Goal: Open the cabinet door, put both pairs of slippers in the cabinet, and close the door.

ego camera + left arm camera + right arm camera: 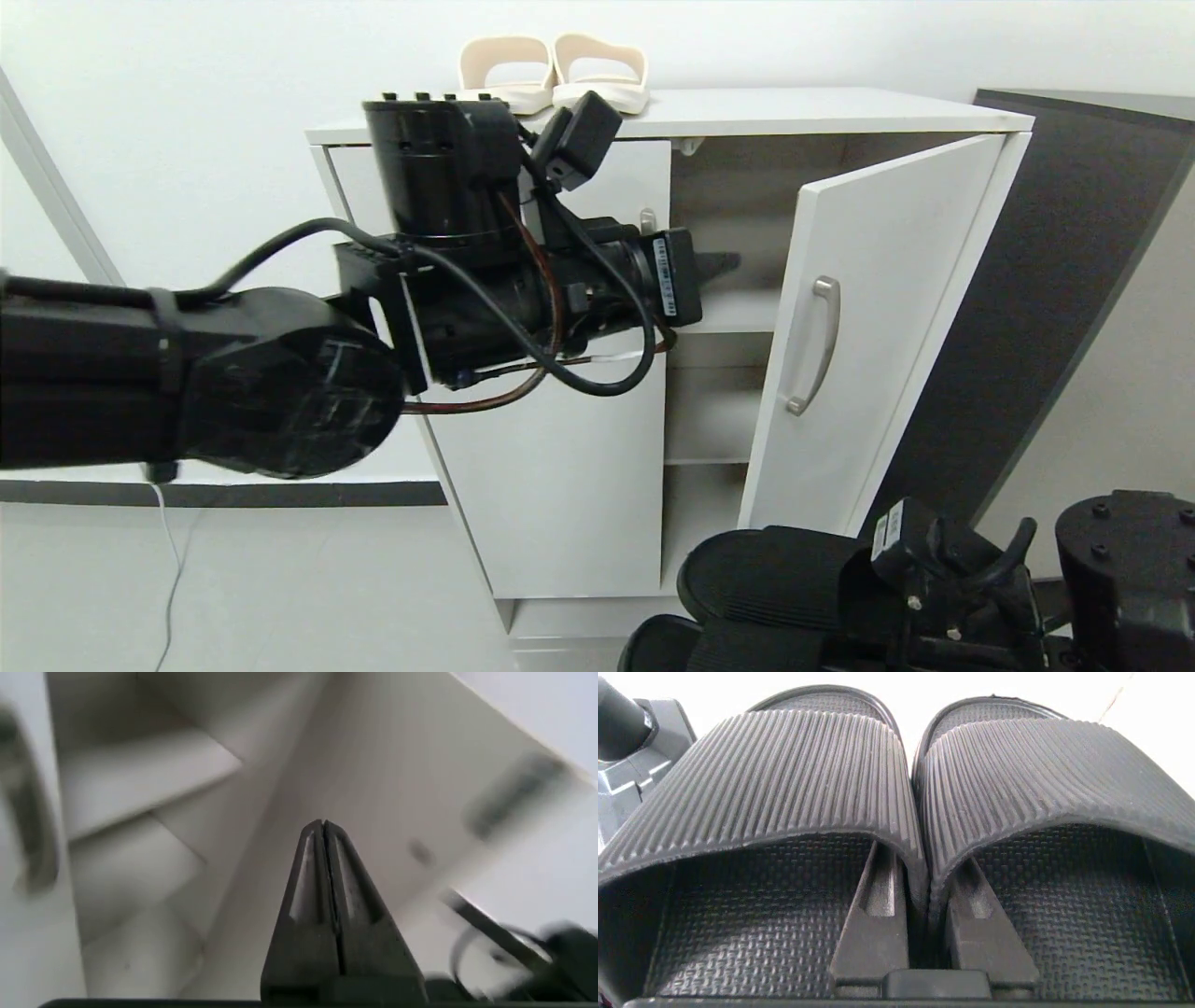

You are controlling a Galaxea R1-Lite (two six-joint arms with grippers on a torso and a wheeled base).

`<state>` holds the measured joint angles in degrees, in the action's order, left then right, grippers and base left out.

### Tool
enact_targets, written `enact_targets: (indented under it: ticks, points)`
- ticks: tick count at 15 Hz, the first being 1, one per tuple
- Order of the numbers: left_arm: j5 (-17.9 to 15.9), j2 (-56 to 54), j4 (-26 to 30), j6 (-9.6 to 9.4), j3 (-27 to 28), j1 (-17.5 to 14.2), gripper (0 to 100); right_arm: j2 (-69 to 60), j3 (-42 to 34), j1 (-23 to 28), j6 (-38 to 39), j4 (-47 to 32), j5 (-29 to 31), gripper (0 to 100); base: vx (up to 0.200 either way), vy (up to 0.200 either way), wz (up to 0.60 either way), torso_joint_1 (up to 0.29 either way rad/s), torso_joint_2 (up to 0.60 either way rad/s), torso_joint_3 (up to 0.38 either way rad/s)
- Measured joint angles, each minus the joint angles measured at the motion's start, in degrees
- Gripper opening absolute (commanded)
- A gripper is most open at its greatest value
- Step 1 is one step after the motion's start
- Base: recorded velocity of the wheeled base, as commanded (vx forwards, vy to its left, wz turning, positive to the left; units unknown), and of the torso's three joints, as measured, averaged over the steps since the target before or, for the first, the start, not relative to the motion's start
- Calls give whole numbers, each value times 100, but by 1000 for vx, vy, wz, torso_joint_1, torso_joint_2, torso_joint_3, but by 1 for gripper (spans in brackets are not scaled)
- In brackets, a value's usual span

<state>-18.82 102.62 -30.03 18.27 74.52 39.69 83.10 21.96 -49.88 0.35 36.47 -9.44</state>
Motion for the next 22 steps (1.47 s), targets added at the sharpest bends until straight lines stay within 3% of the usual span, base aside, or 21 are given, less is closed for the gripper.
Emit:
enact_targets:
  ticks: [3,8,13,15,17,19,22]
  points:
    - [9,597,-130,132,463,-1,0,9,0,-9,-2,-7,5,0,-67,0,0,1,1,2]
    - [205,895,-277,112,517,90,0,16,-27,-88,-2,-32,2,0,-200,0,0,1,2,2]
    - [227,833,-969,105,135,802,0,13,-88,-179,-2,-22,5,0,-120,0,0,3,0,0]
    - [249,818,-1002,105,124,853,0,13,-93,-194,-2,-13,0,0,0,0,0,0,0,0]
    - [268,800,-980,101,105,685,0,71,-43,-144,11,1,57,0,0,0,0,0,0,0]
    - [462,639,-961,-5,37,243,0,221,163,0,68,12,552,0,0,0,0,0,0,0]
    - [1382,-108,-955,-385,-512,-199,0,684,841,234,444,17,2082,0,0,0,0,0,0,0]
